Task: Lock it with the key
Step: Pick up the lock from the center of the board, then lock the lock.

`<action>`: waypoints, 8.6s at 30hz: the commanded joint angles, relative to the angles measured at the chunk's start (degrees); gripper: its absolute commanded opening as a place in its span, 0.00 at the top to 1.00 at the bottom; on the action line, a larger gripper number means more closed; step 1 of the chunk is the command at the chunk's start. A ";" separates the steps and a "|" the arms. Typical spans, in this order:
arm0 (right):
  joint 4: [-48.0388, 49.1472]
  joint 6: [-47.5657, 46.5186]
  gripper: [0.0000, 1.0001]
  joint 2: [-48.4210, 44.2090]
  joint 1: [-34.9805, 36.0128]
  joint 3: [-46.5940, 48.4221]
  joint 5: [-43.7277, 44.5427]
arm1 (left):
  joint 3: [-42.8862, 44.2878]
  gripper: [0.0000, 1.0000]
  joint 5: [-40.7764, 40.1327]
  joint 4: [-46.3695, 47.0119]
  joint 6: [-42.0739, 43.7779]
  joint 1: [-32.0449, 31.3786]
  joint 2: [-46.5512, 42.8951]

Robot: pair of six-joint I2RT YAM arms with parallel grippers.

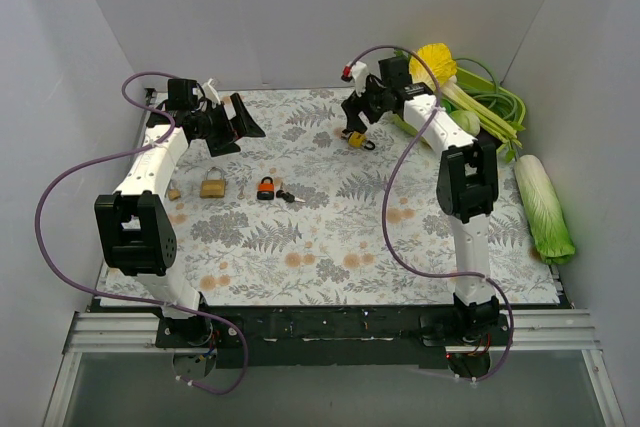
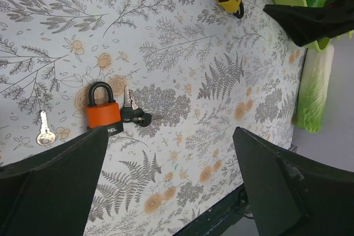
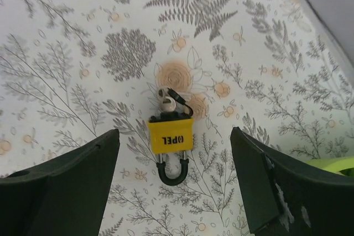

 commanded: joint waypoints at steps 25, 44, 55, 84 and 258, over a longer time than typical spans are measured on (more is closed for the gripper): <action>-3.33 -12.51 0.41 12.05 0.65 2.05 4.35 | 1.20 0.02 3.24 1.53 0.81 0.38 -1.01; 6.41 29.12 0.99 -14.37 0.82 -9.79 -3.65 | -17.13 0.02 13.69 27.66 -5.86 -0.06 -14.36; 19.71 60.18 0.99 -31.45 3.45 -26.25 4.51 | -21.74 0.07 6.32 43.71 -14.91 -16.83 -14.29; 13.19 66.25 0.99 -33.56 12.07 -24.58 19.38 | -14.97 1.00 -13.29 47.31 -19.93 -29.68 -6.54; -5.95 6.41 0.34 -58.18 9.00 -46.56 -37.05 | -23.15 1.00 23.98 24.48 25.67 -32.14 -36.17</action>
